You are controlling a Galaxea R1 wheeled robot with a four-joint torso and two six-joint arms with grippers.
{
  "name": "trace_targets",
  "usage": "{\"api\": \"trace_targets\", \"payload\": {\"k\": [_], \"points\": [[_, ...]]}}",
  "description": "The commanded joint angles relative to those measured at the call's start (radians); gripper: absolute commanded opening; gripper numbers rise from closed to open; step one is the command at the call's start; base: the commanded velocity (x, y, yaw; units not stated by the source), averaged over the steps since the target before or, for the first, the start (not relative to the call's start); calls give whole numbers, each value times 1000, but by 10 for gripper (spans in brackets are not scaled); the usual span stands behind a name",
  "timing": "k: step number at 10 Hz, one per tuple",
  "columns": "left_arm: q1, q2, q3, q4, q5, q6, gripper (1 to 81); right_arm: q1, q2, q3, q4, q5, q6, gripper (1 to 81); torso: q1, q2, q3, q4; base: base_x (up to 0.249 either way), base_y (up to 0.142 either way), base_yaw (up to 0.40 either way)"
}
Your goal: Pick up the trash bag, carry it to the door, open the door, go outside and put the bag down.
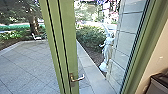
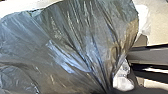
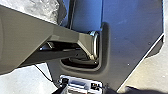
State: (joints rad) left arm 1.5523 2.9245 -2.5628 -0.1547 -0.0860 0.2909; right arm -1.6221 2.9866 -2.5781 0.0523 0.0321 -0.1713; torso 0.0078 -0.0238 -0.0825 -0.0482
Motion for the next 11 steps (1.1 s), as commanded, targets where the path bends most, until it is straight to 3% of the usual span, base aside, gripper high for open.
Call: {"api": "trace_targets", "payload": {"k": [1, 11], "points": [[-28, -8, 4, 6, 58, 7, 10, 27, 7, 7, -8, -63, -4, 811, 0, 0, 0, 0, 0, 0, 185], [-28, -7, 3, 9, 58, 8, 10, 27, 11, -5, -6, -63, -4, 811, 0, 0, 0, 0, 0, 0, 190]]}}
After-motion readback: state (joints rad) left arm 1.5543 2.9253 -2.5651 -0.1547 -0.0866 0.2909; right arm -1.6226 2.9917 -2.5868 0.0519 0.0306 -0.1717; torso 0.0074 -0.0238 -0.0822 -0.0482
